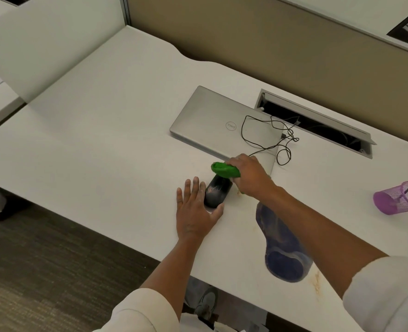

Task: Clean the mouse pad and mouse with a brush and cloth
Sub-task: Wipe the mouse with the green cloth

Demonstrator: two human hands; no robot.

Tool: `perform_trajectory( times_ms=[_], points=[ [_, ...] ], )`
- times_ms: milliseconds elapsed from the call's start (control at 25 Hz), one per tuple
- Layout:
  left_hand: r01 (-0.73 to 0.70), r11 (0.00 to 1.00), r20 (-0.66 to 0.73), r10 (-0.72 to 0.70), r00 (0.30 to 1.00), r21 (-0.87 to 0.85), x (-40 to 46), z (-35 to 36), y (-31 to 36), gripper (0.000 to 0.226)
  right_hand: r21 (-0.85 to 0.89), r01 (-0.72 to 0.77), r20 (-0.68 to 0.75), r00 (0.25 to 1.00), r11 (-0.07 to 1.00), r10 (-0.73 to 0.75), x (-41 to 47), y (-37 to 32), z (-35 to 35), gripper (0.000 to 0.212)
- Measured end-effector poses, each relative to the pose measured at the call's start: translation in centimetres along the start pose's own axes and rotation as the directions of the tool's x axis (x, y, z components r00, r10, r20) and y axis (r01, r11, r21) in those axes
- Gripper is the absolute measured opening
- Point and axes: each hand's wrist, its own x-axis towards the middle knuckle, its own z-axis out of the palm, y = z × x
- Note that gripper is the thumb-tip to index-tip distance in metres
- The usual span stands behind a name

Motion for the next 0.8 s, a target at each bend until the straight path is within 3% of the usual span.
perform_trajectory(
  times_ms=[120, 240, 520, 600, 800],
  points=[
    [-0.001, 1.0, -0.015, 0.001, 1.0, -0.002, 0.0, 0.0, 0.0, 0.09, 0.054, -0.091, 0.031, 0.995, 0.994, 0.09, 0.5, -1.5, 0.8, 0.06],
    [-0.001, 1.0, -0.013, 0.001, 1.0, -0.003, 0.1, 0.2, 0.0, 0.09, 0.036, -0.122, 0.049, 0.992, 0.992, 0.12, 0.2, -2.3, 2.0, 0.053],
    [0.002, 1.0, -0.025, -0.003, 1.0, -0.013, 0.1, 0.1, 0.2, 0.091, 0.022, 0.208, 0.189, 0.96, 0.978, -0.208, -2.3, 0.3, 1.2, 0.05],
    [-0.002, 1.0, -0.027, 0.002, 1.0, -0.014, 0.1, 0.1, 0.1, 0.091, -0.012, 0.247, 0.221, 0.946, 0.969, -0.238, -1.9, 1.6, 0.0, 0.051],
    [-0.01, 1.0, -0.017, 0.01, 1.0, 0.003, -0.1, 0.0, 0.0, 0.092, -0.225, 0.096, 0.018, 0.995, 0.97, -0.094, -0.8, -0.7, 0.5, 0.053]
  ],
)
